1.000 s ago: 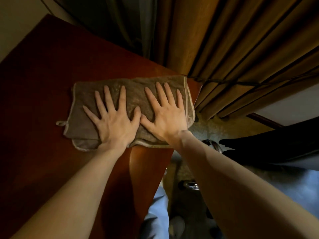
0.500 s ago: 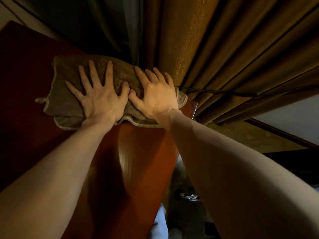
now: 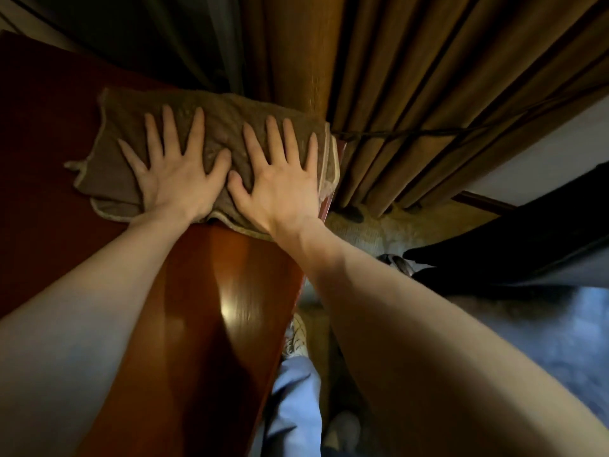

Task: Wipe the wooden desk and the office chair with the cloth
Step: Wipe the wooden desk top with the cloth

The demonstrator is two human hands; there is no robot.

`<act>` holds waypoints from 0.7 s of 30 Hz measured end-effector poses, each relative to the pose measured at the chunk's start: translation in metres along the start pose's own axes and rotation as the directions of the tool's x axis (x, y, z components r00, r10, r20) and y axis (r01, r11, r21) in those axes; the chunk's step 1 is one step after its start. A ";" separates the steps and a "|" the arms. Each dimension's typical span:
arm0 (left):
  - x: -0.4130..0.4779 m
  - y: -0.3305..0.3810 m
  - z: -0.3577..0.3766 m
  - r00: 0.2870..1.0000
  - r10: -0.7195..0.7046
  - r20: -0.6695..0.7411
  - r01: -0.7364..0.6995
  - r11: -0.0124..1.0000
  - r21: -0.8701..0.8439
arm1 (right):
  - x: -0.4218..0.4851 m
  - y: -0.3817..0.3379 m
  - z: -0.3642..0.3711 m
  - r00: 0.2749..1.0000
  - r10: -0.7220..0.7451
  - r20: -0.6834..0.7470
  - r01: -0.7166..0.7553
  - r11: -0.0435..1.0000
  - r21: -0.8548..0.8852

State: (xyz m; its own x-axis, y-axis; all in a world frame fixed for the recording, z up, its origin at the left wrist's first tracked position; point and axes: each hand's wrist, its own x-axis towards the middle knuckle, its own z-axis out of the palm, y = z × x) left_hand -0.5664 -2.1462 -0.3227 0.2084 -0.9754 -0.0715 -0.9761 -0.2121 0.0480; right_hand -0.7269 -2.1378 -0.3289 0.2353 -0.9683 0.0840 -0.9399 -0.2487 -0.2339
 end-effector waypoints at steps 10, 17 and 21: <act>-0.124 -0.021 0.008 0.990 0.143 -0.005 -0.143 0.990 0.012 | -0.139 -0.030 -0.003 0.997 0.079 0.008 -0.079 0.993 0.086; -0.206 -0.032 0.018 0.985 0.172 0.008 -0.173 0.983 0.059 | -0.222 -0.048 0.001 0.988 0.115 0.106 -0.144 0.931 0.336; -0.214 -0.028 0.018 0.991 0.135 0.001 -0.135 0.990 0.032 | -0.232 -0.055 -0.001 0.968 0.156 0.194 -0.228 0.868 0.440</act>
State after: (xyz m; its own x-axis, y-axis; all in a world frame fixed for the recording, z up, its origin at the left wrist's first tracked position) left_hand -0.5849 -1.9303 -0.3265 0.0744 -0.9951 -0.0656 -0.9968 -0.0762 0.0255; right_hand -0.7303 -1.8992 -0.3352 0.1293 -0.9812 -0.1435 -0.7609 -0.0054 -0.6489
